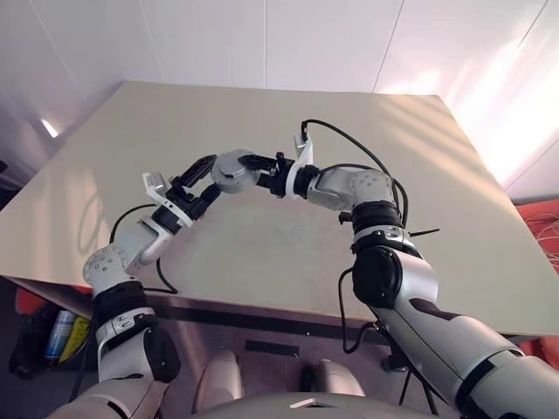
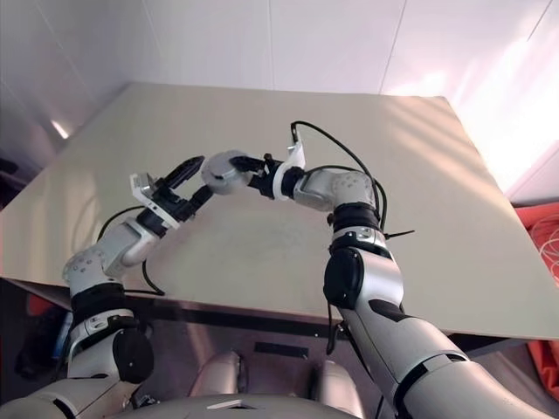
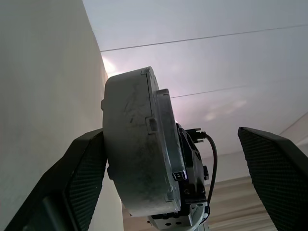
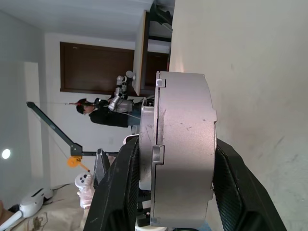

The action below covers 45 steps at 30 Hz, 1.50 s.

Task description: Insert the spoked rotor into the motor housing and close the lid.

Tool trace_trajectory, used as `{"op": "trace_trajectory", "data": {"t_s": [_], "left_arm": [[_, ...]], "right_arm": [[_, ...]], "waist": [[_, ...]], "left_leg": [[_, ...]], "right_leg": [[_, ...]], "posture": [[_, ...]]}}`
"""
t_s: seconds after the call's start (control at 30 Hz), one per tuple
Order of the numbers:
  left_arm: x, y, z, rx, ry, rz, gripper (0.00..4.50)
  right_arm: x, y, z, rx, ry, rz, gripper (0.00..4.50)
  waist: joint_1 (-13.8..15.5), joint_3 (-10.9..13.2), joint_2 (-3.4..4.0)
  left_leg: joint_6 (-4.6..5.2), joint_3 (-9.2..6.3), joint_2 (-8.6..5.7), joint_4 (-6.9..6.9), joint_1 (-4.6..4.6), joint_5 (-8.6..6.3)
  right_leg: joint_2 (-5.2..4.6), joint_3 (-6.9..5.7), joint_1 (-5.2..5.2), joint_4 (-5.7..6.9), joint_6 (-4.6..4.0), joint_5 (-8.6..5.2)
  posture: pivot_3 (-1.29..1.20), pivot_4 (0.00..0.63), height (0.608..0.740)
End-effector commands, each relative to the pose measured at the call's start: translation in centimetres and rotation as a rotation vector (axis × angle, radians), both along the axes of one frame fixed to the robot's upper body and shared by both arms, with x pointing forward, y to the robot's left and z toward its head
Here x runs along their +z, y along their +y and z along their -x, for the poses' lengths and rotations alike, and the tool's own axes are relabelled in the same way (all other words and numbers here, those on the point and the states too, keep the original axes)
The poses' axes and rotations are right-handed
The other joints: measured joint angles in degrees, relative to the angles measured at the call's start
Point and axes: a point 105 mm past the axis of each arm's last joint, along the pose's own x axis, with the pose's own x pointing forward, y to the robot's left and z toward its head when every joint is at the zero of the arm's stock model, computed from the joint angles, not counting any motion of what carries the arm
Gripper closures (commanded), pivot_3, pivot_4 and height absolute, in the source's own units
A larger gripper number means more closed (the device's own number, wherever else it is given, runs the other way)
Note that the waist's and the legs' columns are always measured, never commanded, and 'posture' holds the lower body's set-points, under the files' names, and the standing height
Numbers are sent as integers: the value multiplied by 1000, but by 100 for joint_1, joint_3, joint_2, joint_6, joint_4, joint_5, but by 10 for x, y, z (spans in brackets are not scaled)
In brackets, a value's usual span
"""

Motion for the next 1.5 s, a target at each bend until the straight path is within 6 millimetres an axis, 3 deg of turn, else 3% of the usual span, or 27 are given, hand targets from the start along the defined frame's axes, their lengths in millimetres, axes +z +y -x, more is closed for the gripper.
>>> {"op": "trace_trajectory", "data": {"t_s": [0.03,0.43,0.7,0.73,1.5], "left_arm": [[18,0,-2,-17,-75,46,31],[9,-9,-2,-60,-76,-15,31],[8,-11,-5,-62,-77,-20,2515],[8,-12,-5,-63,-78,-18,2654],[35,-26,8,-145,-171,113,2654]], "right_arm": [[24,3,3,23,-62,-74,2453],[28,5,6,36,-78,-78,2453],[32,4,5,31,-95,-81,2453],[33,4,5,31,-98,-82,2453],[37,6,5,37,-113,-89,2453]], "waist": [[0,0,0],[0,0,0],[1,0,0],[1,0,0],[6,0,-1]], "left_leg": [[0,0,0,0,0,0],[-1,-1,0,0,0,1],[-1,-1,0,0,1,1],[-1,0,0,0,1,1],[-1,0,0,4,0,1]], "right_leg": [[0,0,0,0,0,0],[-1,0,0,1,2,1],[0,0,0,2,2,1],[0,0,0,2,2,1],[-1,-1,1,5,2,2]], "posture": [[0,0,740],[0,0,740],[0,0,740],[0,0,740],[0,0,740]]}}
